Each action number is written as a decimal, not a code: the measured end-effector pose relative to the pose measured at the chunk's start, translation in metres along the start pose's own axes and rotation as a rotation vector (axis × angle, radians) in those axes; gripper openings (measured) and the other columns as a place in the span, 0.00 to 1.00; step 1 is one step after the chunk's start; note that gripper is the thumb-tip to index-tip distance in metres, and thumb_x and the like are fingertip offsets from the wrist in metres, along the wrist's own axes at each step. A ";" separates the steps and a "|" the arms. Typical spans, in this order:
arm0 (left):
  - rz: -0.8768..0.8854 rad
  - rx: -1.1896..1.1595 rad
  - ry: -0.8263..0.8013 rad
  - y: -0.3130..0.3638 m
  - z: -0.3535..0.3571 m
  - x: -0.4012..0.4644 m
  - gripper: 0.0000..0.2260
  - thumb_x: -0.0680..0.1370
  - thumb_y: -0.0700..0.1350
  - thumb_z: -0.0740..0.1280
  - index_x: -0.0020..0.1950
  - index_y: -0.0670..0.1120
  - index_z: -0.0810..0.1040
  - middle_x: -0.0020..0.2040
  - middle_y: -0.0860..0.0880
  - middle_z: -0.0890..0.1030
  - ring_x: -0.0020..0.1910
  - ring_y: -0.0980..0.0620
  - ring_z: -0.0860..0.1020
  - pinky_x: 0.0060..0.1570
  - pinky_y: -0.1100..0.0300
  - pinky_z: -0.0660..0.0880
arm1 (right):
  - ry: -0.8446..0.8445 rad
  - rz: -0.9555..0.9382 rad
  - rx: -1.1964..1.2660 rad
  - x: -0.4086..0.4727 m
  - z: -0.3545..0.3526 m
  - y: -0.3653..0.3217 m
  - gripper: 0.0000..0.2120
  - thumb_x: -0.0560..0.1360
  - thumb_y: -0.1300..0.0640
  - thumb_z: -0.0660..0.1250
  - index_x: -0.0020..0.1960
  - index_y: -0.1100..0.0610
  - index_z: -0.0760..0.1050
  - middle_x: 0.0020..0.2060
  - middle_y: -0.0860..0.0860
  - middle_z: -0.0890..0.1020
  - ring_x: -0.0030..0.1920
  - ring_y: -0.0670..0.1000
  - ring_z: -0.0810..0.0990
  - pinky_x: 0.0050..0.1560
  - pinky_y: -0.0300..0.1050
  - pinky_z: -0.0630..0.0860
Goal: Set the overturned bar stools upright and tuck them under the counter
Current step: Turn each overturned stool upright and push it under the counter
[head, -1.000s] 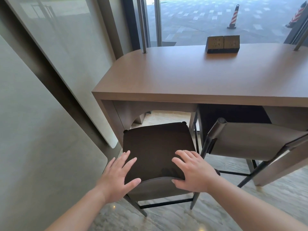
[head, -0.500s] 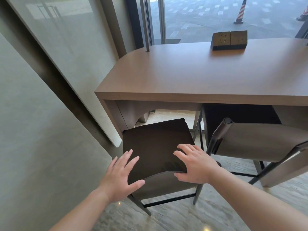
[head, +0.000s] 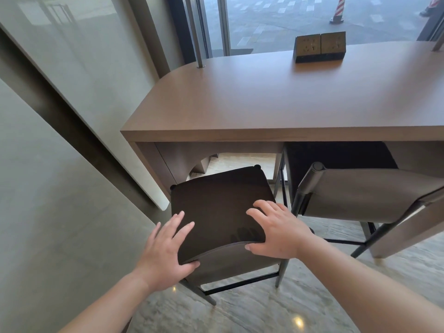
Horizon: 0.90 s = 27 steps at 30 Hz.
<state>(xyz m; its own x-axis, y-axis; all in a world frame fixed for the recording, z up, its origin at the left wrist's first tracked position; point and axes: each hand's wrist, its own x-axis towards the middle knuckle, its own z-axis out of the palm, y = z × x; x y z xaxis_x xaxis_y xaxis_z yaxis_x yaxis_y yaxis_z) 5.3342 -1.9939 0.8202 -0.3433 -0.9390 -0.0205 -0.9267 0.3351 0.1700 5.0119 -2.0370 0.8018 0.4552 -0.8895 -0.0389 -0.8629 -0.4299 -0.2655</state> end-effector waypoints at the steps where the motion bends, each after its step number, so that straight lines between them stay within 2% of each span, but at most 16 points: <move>1: 0.008 0.004 0.006 0.002 0.000 0.002 0.40 0.70 0.67 0.67 0.78 0.55 0.62 0.81 0.53 0.52 0.79 0.55 0.50 0.77 0.50 0.43 | -0.001 0.009 0.005 -0.002 -0.001 0.002 0.40 0.67 0.23 0.55 0.72 0.45 0.59 0.71 0.48 0.63 0.71 0.53 0.62 0.71 0.51 0.60; 4: 0.033 0.020 0.028 0.007 -0.002 0.013 0.41 0.68 0.67 0.68 0.78 0.54 0.64 0.81 0.51 0.54 0.79 0.53 0.53 0.77 0.49 0.45 | 0.000 0.040 0.018 -0.009 -0.003 0.009 0.40 0.67 0.23 0.54 0.72 0.45 0.59 0.72 0.47 0.63 0.72 0.52 0.61 0.72 0.52 0.60; 14: 0.160 0.112 0.019 0.009 -0.014 0.076 0.43 0.66 0.71 0.64 0.77 0.54 0.63 0.80 0.50 0.56 0.79 0.51 0.53 0.77 0.46 0.45 | 0.075 0.141 0.010 -0.017 -0.010 0.029 0.38 0.68 0.25 0.55 0.70 0.46 0.64 0.68 0.46 0.66 0.68 0.50 0.65 0.70 0.50 0.63; 20: 0.190 0.100 0.110 -0.014 -0.014 0.091 0.42 0.63 0.67 0.74 0.72 0.49 0.72 0.77 0.45 0.65 0.77 0.47 0.62 0.75 0.42 0.55 | 0.090 0.154 -0.016 0.000 -0.007 0.020 0.37 0.68 0.25 0.54 0.70 0.47 0.64 0.68 0.47 0.67 0.68 0.51 0.66 0.69 0.51 0.64; 23: 0.211 0.089 0.139 -0.019 -0.011 0.096 0.41 0.62 0.67 0.75 0.71 0.49 0.73 0.77 0.45 0.66 0.76 0.47 0.63 0.74 0.40 0.57 | 0.114 0.160 -0.031 0.002 -0.006 0.020 0.37 0.69 0.26 0.56 0.69 0.47 0.65 0.68 0.48 0.68 0.68 0.52 0.67 0.69 0.51 0.65; 27: 0.193 0.080 0.156 -0.039 -0.008 0.094 0.41 0.62 0.67 0.74 0.70 0.49 0.73 0.76 0.45 0.66 0.76 0.45 0.64 0.73 0.38 0.60 | 0.122 0.064 -0.111 0.010 -0.002 0.005 0.33 0.70 0.29 0.58 0.68 0.48 0.66 0.68 0.50 0.70 0.68 0.53 0.68 0.68 0.51 0.66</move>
<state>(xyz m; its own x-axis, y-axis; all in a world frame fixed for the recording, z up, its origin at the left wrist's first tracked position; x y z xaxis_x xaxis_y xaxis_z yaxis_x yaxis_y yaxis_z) 5.3393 -2.0956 0.8196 -0.4929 -0.8556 0.1580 -0.8576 0.5084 0.0777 5.0120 -2.0481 0.8019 0.3744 -0.9248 0.0670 -0.9112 -0.3804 -0.1580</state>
